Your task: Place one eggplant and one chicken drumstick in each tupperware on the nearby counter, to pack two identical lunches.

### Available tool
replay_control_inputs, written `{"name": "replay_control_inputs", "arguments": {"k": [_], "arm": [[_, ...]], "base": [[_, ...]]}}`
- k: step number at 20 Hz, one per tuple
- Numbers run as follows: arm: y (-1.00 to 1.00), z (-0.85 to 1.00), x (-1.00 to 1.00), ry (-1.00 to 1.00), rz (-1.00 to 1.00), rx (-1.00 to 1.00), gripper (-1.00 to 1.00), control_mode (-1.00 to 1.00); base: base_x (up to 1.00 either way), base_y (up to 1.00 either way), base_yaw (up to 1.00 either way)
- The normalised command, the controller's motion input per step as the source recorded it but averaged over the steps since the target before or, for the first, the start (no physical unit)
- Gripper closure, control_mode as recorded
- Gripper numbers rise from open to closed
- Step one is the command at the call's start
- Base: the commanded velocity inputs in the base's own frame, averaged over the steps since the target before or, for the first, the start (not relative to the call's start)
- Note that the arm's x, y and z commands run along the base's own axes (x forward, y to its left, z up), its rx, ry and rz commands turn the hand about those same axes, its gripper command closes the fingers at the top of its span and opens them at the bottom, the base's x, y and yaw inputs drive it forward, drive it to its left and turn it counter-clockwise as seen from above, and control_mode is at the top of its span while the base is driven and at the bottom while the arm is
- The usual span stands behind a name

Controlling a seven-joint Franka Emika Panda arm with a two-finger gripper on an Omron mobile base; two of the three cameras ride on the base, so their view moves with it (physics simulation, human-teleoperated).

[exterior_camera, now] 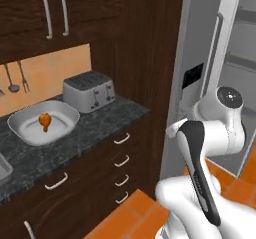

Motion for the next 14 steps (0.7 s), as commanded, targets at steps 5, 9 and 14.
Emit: {"name": "replay_control_inputs", "arguments": {"k": [5,9,14], "arm": [[0.0,0.0,0.0,0.0,0.0,0.0,-1.0,1.0],[0.0,0.0,0.0,0.0,0.0,0.0,-1.0,1.0],[0.0,0.0,0.0,0.0,0.0,0.0,-1.0,1.0]], "base": [[1.0,-1.0,0.18],[1.0,-1.0,0.22],[1.0,-1.0,0.21]]}}
